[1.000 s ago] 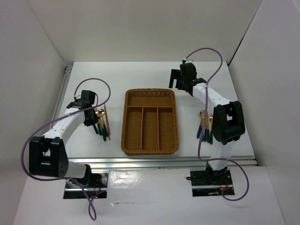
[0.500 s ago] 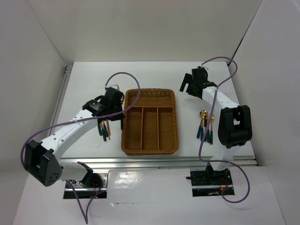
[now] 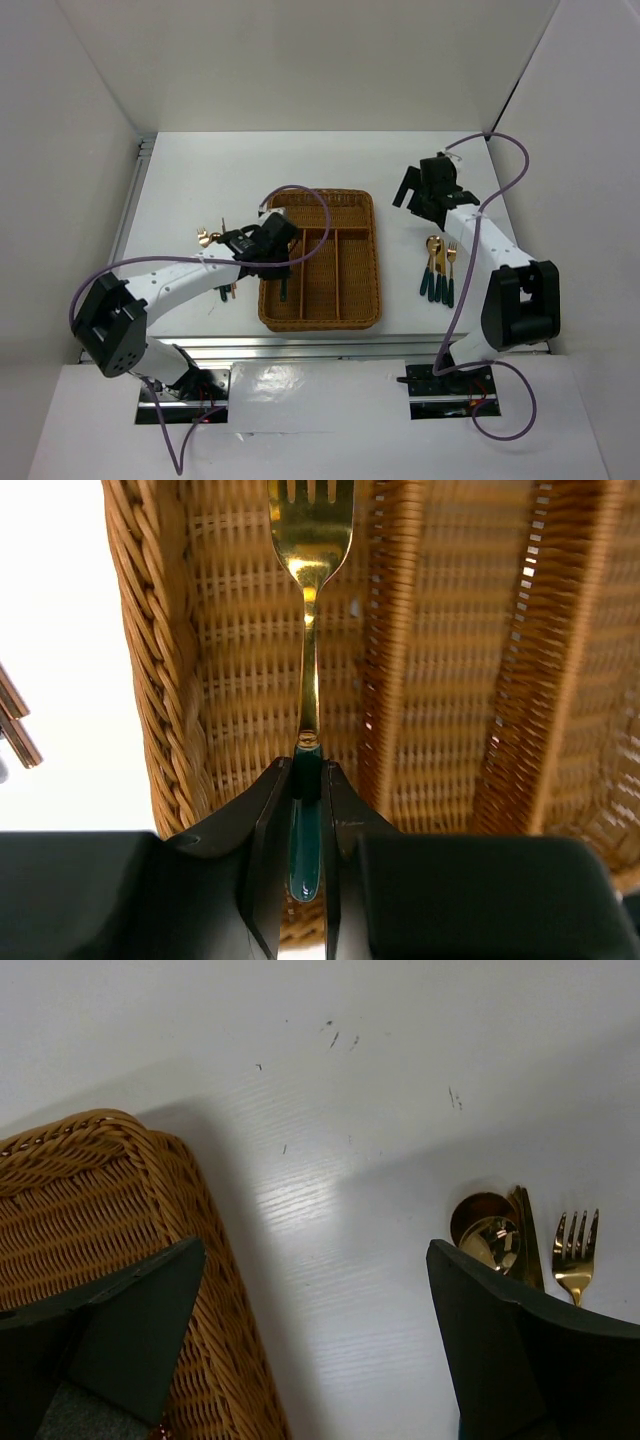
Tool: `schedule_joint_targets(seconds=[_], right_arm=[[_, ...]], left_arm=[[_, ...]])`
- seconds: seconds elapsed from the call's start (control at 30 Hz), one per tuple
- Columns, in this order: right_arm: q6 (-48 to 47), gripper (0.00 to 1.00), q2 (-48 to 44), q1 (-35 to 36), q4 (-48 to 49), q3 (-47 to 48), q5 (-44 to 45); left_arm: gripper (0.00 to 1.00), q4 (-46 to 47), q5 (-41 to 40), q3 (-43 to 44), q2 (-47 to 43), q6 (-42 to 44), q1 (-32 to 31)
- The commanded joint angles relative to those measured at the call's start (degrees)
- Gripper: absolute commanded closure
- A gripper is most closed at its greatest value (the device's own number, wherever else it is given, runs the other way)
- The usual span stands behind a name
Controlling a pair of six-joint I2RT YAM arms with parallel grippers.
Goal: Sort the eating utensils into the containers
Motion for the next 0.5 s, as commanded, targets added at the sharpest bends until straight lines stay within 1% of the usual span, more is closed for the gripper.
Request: schedule_joint_targets(seconds=[0.0,0.1,0.2,0.27,0.4,0.47], right_arm=[[1.1,0.00,-3.3,0.4,-1.2,-1.9,2.2],[1.7,0.00,-4.5,0.4,-2.6,-3.3,2.2],[2.3,0.00,-5.9,0.4,-4.0,-4.9,2.9],[2.8,0.00,-6.5,0.4,-4.9,-5.8,3.4],[3.5,0.00,-8.8,0.4,-6.1,-8.6,3.4],[4.0,0.00,-9.6,0.4,-7.2,-9.5,2.9]], left_arm=[[0.82,2.7,-2.8,-0.4,2.2,-3.0,0.0],[0.81,2.7,-2.8,-0.4,3.3,-3.0,0.0],[0.79,4.9,-1.5,-0.9,4.9,-3.0,0.0],[0.77,4.9,-1.5,-1.0,6.9,-2.4,0.0],[0.75,4.3,-1.5,0.1,8.8,-1.9,0.0],[0.71,4.3,-1.5,0.1,8.8,-1.9,0.0]])
